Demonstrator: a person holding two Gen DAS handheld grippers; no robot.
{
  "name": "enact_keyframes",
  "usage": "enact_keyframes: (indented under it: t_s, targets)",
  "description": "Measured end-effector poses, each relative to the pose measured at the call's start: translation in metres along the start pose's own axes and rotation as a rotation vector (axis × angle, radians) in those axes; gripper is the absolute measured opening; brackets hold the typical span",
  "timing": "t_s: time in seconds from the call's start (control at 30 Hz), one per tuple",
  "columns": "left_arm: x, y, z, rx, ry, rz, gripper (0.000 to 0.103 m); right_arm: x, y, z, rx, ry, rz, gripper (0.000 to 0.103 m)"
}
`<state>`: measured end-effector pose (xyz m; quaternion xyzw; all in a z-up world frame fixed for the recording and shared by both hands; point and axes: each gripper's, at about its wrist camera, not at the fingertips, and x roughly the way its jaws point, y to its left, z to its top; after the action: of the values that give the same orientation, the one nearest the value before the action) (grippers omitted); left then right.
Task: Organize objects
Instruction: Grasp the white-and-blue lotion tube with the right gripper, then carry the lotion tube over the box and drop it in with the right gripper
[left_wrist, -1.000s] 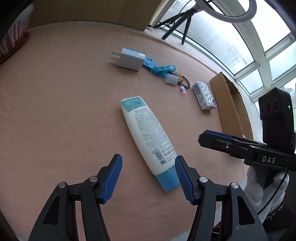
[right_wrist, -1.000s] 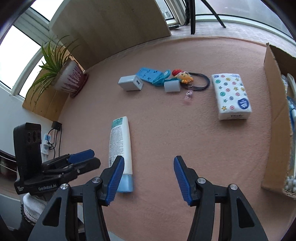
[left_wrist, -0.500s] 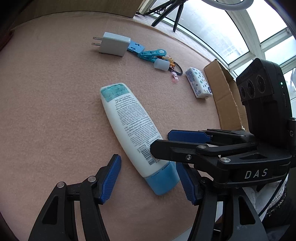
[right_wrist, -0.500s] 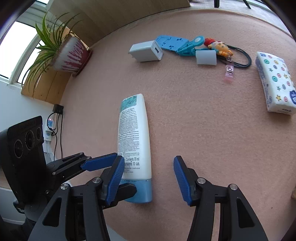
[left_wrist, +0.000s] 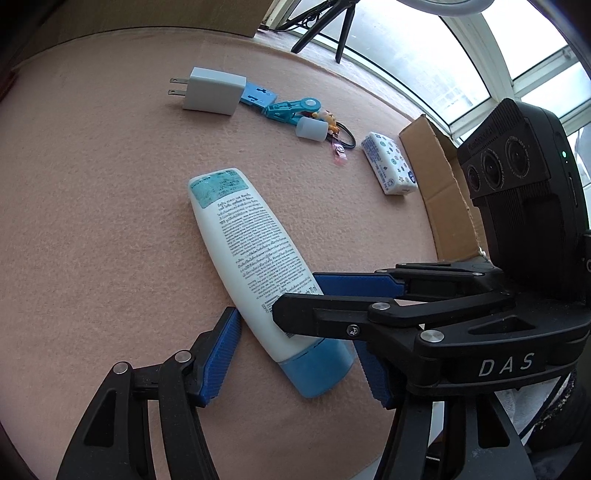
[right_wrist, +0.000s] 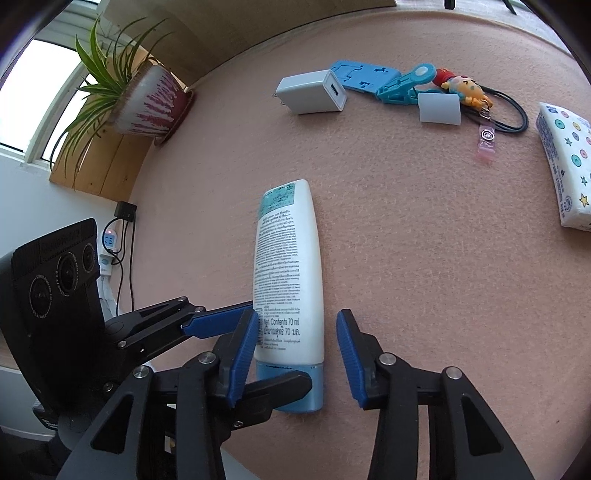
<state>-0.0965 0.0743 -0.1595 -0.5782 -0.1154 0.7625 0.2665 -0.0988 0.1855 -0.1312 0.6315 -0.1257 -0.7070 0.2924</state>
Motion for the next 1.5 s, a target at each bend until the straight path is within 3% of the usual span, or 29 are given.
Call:
enact_keyframes:
  t_s: [0.3, 0.73, 1.1, 1.5]
  targets:
    - [-0.002, -0.002, 0.001, 0.013, -0.006, 0.001, 0.064, 0.003, -0.002, -0.001, 0.028, 0.012, 0.041, 0.034]
    - [0.005, -0.04, 0.013, 0.078, -0.009, -0.02, 0.064, -0.026, -0.018, -0.016, 0.105, -0.081, 0.049, 0.033]
    - [0.006, -0.097, 0.028, 0.173, -0.025, -0.064, 0.062, -0.075, -0.041, -0.038, 0.155, -0.186, 0.065, 0.033]
    - [0.033, -0.192, 0.066, 0.314, -0.04, -0.11, 0.062, -0.149, -0.09, -0.056, 0.218, -0.326, 0.036, 0.033]
